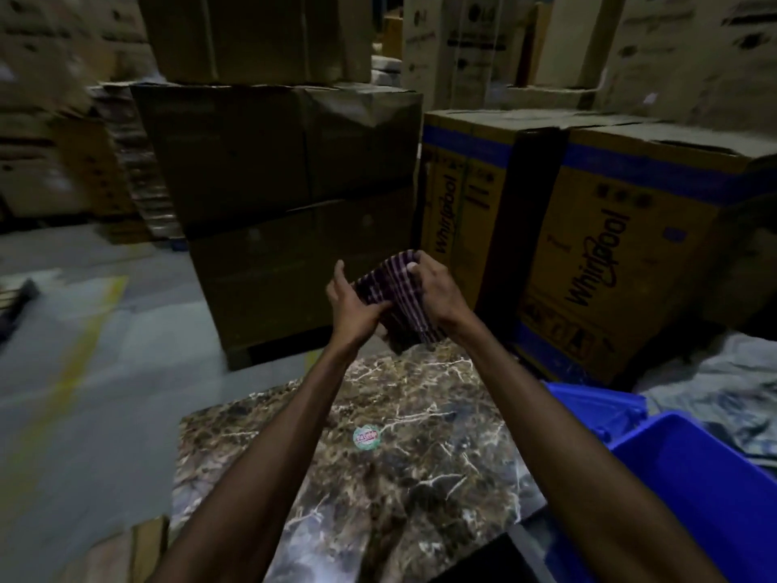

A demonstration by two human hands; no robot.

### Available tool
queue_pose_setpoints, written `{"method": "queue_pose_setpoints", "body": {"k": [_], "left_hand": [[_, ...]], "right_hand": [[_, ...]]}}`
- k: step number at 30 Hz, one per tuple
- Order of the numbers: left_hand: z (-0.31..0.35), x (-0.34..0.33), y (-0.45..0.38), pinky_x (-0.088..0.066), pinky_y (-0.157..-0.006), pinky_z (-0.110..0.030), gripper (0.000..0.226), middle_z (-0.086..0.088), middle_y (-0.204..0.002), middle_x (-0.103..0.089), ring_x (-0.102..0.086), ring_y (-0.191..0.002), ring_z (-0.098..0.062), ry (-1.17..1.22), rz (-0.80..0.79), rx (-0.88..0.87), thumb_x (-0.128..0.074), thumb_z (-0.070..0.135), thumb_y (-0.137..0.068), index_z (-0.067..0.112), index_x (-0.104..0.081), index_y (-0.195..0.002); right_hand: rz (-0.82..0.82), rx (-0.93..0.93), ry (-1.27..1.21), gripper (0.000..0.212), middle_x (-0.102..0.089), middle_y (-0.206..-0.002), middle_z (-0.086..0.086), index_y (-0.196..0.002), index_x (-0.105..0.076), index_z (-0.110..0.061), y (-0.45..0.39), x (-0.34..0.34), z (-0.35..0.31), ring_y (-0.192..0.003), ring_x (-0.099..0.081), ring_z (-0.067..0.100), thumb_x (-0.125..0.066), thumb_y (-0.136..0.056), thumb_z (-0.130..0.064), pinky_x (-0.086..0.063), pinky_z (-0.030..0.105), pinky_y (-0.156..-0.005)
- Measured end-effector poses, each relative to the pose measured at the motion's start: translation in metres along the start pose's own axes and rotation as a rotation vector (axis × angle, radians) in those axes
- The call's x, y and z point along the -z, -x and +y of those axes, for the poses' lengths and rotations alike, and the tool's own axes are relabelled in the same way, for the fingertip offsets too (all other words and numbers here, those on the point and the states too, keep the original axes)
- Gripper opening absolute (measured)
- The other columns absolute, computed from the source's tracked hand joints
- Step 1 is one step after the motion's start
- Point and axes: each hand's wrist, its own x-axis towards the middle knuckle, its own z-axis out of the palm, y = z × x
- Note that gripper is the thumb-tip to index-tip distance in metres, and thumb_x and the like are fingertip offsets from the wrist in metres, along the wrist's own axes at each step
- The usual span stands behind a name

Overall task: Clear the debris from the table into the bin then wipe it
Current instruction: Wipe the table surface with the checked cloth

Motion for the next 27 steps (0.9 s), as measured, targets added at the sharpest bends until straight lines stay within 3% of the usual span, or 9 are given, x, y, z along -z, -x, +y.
{"method": "queue_pose_setpoints", "body": {"k": [2,4,6,8,11,16,21,24,27], "left_hand": [[0.003,0.008,-0.001,-0.028,-0.117,-0.048,0.121,-0.001,-0.166,-0.005,-0.018,-0.149,-0.022,-0.181,0.019,-0.159,-0.092,0.031,-0.069,0.041,-0.012,-0.16],[0.007,0.016,0.0,-0.022,-0.121,-0.061,0.104,0.007,-0.165,-0.011,-0.014,-0.153,-0.026,-0.337,-0.014,-0.323,-0.083,0.049,-0.063,0.043,-0.032,-0.153],[0.014,0.022,0.004,-0.028,-0.12,-0.057,0.084,0.005,-0.161,-0.027,-0.023,-0.15,-0.024,-0.386,-0.025,-0.447,-0.08,0.05,-0.066,0.03,-0.052,-0.143],[0.022,0.029,0.01,-0.044,-0.113,-0.051,0.068,0.003,-0.146,-0.052,-0.046,-0.137,-0.018,-0.318,-0.036,-0.497,-0.083,0.041,-0.074,0.022,-0.062,-0.135],[0.032,0.041,0.025,-0.059,-0.092,-0.049,0.043,0.005,-0.113,-0.075,-0.072,-0.107,-0.014,-0.156,-0.079,-0.435,-0.084,0.021,-0.084,0.018,-0.07,-0.125],[0.024,0.061,0.035,-0.062,-0.088,-0.043,0.037,0.002,-0.107,-0.077,-0.073,-0.103,-0.016,-0.056,-0.001,-0.261,-0.079,0.003,-0.083,0.019,-0.074,-0.115],[0.006,0.079,0.051,-0.063,-0.083,-0.041,0.025,-0.003,-0.1,-0.079,-0.075,-0.099,-0.023,0.053,0.073,-0.069,-0.079,0.005,-0.084,0.016,-0.076,-0.106],[0.001,0.088,0.065,-0.061,-0.078,-0.039,0.021,-0.005,-0.096,-0.08,-0.076,-0.095,-0.026,0.158,0.164,0.033,-0.082,0.007,-0.082,0.007,-0.077,-0.102],[-0.004,0.097,0.08,-0.062,-0.078,-0.036,0.029,-0.01,-0.099,-0.079,-0.076,-0.096,-0.028,0.244,0.231,0.073,-0.084,0.011,-0.082,0.001,-0.075,-0.108]], "right_hand": [[-0.111,0.035,0.044,0.021,-0.065,-0.097,0.011,-0.105,-0.061,-0.013,-0.008,0.003,-0.006,-0.088,-0.061,0.019,-0.043,-0.108,-0.025,-0.047,0.037,-0.078],[-0.198,0.065,0.111,0.018,-0.068,-0.099,0.002,-0.103,-0.064,-0.025,-0.014,0.007,-0.01,-0.092,-0.063,0.016,-0.046,-0.106,-0.029,-0.048,0.037,-0.081],[-0.267,0.095,0.124,0.018,-0.068,-0.1,-0.002,-0.102,-0.065,-0.028,-0.017,0.008,-0.016,-0.095,-0.064,0.014,-0.047,-0.105,-0.032,-0.05,0.037,-0.083],[-0.303,0.12,0.117,0.017,-0.07,-0.103,0.001,-0.102,-0.066,-0.027,-0.021,0.008,-0.022,-0.1,-0.067,0.018,-0.05,-0.104,-0.033,-0.053,0.04,-0.087],[-0.334,0.136,0.113,0.017,-0.072,-0.1,0.005,-0.097,-0.068,-0.028,-0.024,0.009,-0.029,-0.098,-0.07,0.02,-0.058,-0.102,-0.04,-0.056,0.042,-0.084],[-0.432,0.045,0.035,0.039,-0.072,-0.112,0.001,-0.11,-0.071,-0.022,-0.022,0.01,-0.03,-0.104,-0.07,0.016,-0.062,-0.094,-0.056,-0.055,0.039,-0.088],[-0.562,0.006,-0.067,0.041,-0.069,-0.124,-0.006,-0.127,-0.066,-0.028,-0.006,0.001,-0.011,-0.109,-0.068,0.006,-0.076,-0.089,-0.041,-0.057,0.025,-0.085],[-0.594,-0.015,-0.134,0.058,-0.069,-0.13,-0.009,-0.135,-0.062,-0.034,0.007,-0.015,0.003,-0.117,-0.067,0.008,-0.087,-0.082,-0.032,-0.058,0.029,-0.093],[-0.575,-0.037,-0.251,0.05,-0.074,-0.123,-0.006,-0.132,-0.067,-0.026,0.02,-0.038,0.011,-0.114,-0.071,0.014,-0.085,-0.085,-0.026,-0.06,0.033,-0.092]]}}
